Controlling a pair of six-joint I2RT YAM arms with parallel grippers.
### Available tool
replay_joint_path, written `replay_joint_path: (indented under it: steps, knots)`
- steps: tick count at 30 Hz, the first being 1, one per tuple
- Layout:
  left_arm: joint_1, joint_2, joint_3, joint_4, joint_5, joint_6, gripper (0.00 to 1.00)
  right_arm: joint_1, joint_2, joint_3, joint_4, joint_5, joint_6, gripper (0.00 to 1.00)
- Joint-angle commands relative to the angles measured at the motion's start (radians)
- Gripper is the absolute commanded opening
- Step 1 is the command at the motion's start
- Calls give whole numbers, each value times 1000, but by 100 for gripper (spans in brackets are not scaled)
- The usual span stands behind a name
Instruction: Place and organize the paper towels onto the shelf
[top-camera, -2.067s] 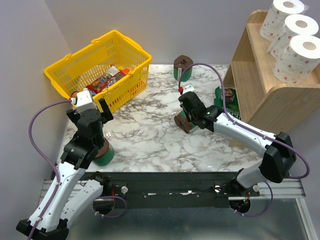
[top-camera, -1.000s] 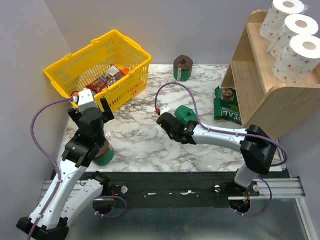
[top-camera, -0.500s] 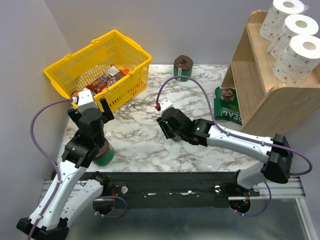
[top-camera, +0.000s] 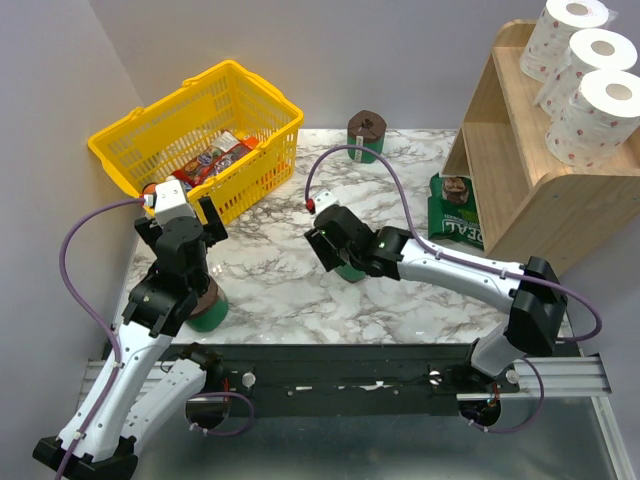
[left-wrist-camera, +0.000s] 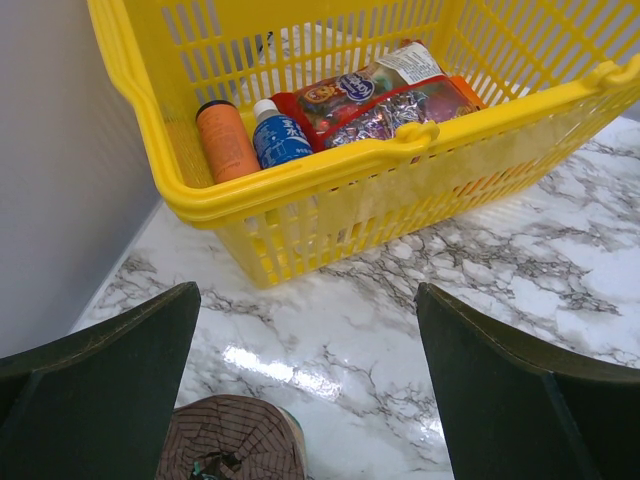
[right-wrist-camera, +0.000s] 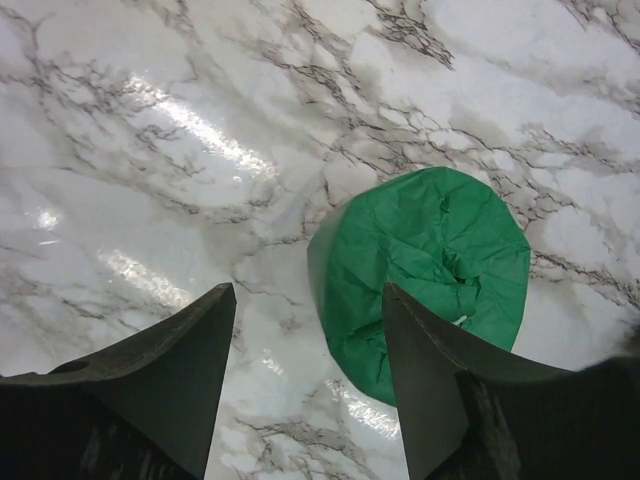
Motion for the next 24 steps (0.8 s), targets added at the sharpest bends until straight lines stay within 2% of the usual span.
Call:
replay_joint_path:
  steps: [1,15,24]
  knots:
    - [-2,-11,-10,23,-11,-10,99,-31,43,29,-25,30,-4,69]
    - [-2,-5,-9,25,-7,-8,99,-68,132,-37,10,22,0,68]
    - [-2,-8,-9,25,-2,-10,99,-79,153,-38,13,13,-23,62]
